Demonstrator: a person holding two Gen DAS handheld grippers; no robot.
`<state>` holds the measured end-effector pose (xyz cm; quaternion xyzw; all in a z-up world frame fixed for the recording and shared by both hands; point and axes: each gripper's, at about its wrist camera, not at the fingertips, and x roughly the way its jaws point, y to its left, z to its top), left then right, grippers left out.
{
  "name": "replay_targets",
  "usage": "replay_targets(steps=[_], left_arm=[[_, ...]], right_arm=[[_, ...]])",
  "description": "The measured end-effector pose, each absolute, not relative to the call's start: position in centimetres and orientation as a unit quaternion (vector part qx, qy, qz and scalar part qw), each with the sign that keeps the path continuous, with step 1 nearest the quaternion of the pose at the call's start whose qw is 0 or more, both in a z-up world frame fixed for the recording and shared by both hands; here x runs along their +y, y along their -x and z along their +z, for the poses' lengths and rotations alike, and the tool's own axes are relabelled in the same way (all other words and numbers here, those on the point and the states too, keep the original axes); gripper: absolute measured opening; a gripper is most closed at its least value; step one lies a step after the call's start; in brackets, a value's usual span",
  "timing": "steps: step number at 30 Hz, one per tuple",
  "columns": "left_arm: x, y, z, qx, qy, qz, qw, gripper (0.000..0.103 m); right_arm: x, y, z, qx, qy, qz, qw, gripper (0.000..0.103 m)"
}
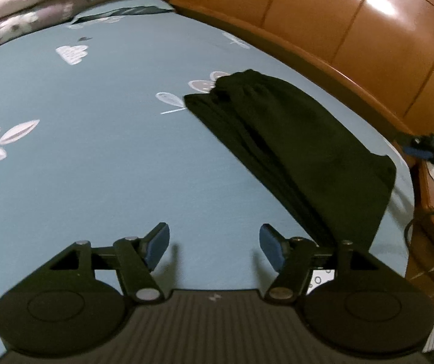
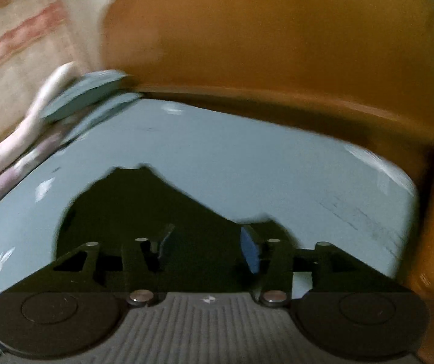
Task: Fold clothes
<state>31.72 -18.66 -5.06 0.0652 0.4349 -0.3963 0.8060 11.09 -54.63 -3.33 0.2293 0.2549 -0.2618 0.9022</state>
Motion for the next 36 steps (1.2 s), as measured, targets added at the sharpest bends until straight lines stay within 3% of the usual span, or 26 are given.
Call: replay_targets(steps=[7, 9, 11, 16, 20, 25, 27, 29, 36], left_arm=[[-16.0, -31.0, -5.2, 0.441, -0.048, -0.359, 0.821, 0.067], [-15.3, -30.9, -5.2, 0.443, -0.043, -0.348, 0.825, 0.067], [-14.5, -30.7, -5.3, 0.444, -0.038, -0.338, 0.829, 0.067], [-13.2, -30.5, -5.2, 0.443, -0.020, -0.318, 0.838, 0.068], [-12.7, -30.6, -5.2, 0.442, 0.000, -0.303, 0.844, 0.068], [-11.5, -29.8, -5.0, 0.439, 0.002, -0.290, 0.850, 0.068], [-10.8, -29.5, -4.9, 0.439, 0.001, -0.282, 0.853, 0.068], [-10.0, -29.2, -4.8, 0.441, 0.006, -0.272, 0.855, 0.068], [-8.3, -28.8, -4.5, 0.439, 0.018, -0.252, 0.862, 0.068]], right_arm=[[-52.9, -21.5, -6.7, 0.325, -0.135, -0.165, 0.922, 0.055], [-52.8, -23.5, -8.2, 0.347, -0.115, -0.154, 0.918, 0.059], [-52.8, -24.7, -9.1, 0.357, -0.106, -0.150, 0.916, 0.070], [-52.2, -24.9, -6.1, 0.362, -0.100, -0.126, 0.918, 0.071], [-52.0, -26.8, -3.8, 0.341, -0.099, -0.100, 0.929, 0.078], [-52.7, -32.2, -6.6, 0.382, -0.118, -0.103, 0.911, 0.082], [-52.6, -33.9, -8.5, 0.408, -0.114, -0.106, 0.900, 0.089], [-51.9, -34.8, -9.6, 0.417, -0.092, -0.106, 0.898, 0.103], [-51.2, -34.6, -7.5, 0.407, -0.099, -0.099, 0.903, 0.103]])
